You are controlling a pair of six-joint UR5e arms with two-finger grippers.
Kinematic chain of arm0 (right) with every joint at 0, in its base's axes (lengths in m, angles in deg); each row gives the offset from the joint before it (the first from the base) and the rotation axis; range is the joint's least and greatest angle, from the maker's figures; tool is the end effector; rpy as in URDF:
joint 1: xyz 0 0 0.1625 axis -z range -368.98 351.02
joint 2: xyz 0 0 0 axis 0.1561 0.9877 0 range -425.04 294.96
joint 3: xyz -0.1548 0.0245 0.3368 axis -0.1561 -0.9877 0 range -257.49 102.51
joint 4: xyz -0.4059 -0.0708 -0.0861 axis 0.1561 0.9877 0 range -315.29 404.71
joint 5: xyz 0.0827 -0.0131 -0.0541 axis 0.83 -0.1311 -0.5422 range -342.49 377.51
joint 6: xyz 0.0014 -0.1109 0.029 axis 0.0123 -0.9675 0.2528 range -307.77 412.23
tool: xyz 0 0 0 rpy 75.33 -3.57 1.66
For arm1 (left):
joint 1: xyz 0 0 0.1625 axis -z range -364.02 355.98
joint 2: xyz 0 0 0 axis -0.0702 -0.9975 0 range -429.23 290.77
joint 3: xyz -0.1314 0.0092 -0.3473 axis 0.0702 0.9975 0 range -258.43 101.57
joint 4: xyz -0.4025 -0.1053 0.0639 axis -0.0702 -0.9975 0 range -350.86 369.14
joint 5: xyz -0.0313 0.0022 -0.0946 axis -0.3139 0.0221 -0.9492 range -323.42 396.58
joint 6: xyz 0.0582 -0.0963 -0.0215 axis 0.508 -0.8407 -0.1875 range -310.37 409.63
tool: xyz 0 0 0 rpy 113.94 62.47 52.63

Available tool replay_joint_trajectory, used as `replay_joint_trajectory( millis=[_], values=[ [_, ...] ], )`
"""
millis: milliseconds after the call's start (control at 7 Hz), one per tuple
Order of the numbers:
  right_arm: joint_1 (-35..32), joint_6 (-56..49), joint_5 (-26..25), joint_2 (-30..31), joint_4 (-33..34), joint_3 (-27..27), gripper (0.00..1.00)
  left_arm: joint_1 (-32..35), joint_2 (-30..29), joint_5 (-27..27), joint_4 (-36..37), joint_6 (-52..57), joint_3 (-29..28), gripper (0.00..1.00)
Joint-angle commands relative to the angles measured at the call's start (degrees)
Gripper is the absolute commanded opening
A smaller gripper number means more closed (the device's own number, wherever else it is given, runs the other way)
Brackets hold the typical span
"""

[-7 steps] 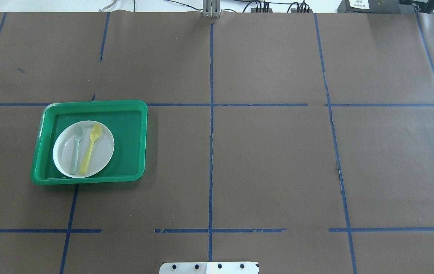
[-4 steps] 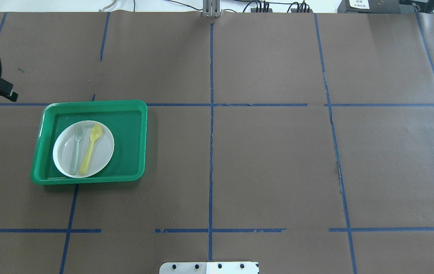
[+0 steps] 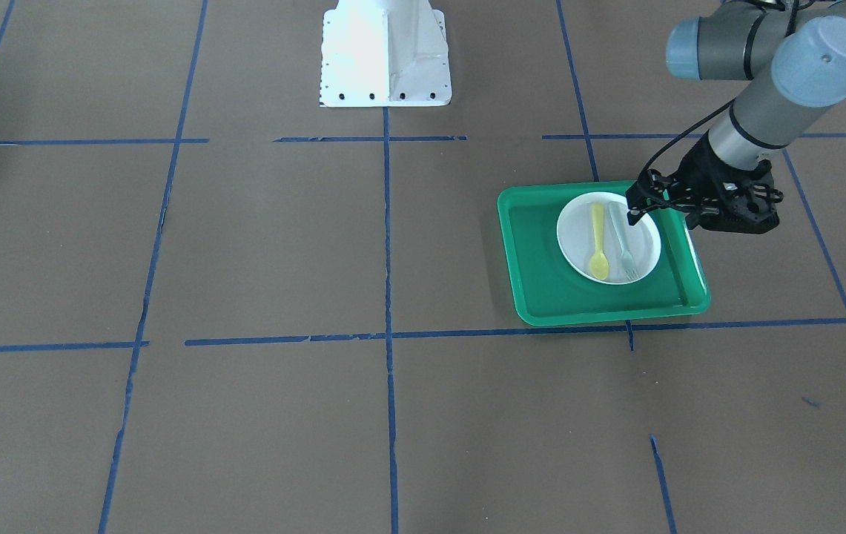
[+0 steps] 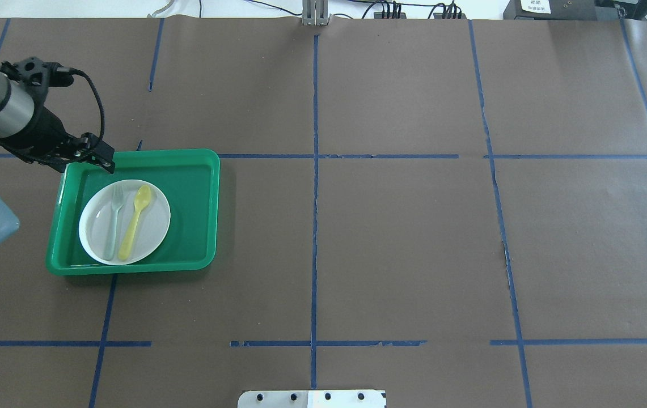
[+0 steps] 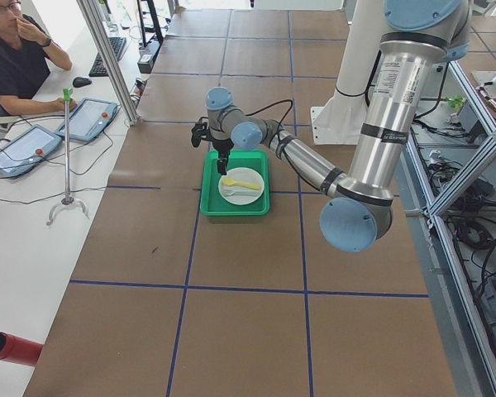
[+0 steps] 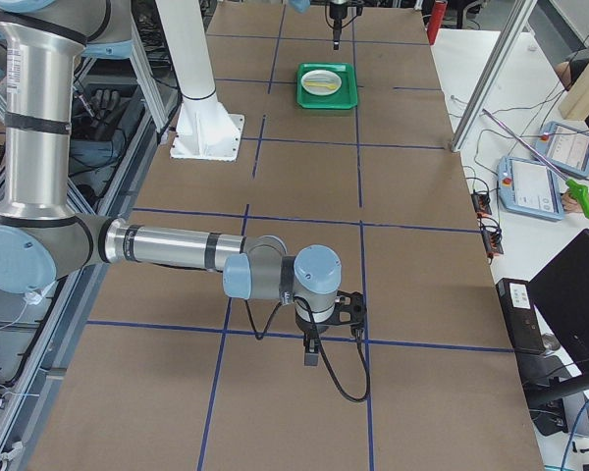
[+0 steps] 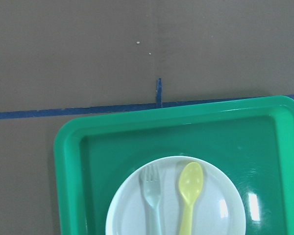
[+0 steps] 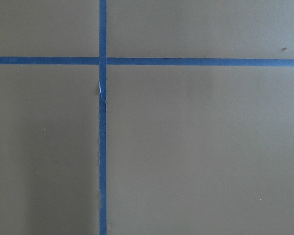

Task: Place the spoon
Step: 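Move the left gripper over the yellow spoon on the white plate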

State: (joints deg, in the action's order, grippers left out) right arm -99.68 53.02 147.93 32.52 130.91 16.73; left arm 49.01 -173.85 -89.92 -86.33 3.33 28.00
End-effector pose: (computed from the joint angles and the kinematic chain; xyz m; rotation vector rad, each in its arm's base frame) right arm 0.0645 -0.4493 0.6405 0.0072 -0.7055 0.0220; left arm 0.2911 -0.4952 0.3306 0.0513 0.8671 0.0506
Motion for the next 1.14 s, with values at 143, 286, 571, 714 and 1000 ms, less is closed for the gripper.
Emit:
replay_joint_trajectory(
  millis=[143,286,571,714,1000],
  values=[
    [0.0,0.0,0.0,0.0,0.0,0.0,1.0,-6.6,-1.4,6.0,-5.0,-8.2,-5.2,1.0],
    [0.0,0.0,0.0,0.0,0.0,0.0,1.0,-7.5,-1.3,6.0,-7.8,-9.2,-7.4,1.0],
    [0.0,0.0,0.0,0.0,0.0,0.0,1.0,-8.9,-1.2,6.0,-9.0,-10.5,-8.7,0.91],
    [0.0,0.0,0.0,0.0,0.0,0.0,1.0,-9.4,-1.2,6.0,-9.0,-10.8,-8.8,0.83],
    [0.0,0.0,0.0,0.0,-0.1,0.0,1.0,-10.1,-0.9,6.0,-9.1,-11.2,-9.3,0.67]
  ],
)
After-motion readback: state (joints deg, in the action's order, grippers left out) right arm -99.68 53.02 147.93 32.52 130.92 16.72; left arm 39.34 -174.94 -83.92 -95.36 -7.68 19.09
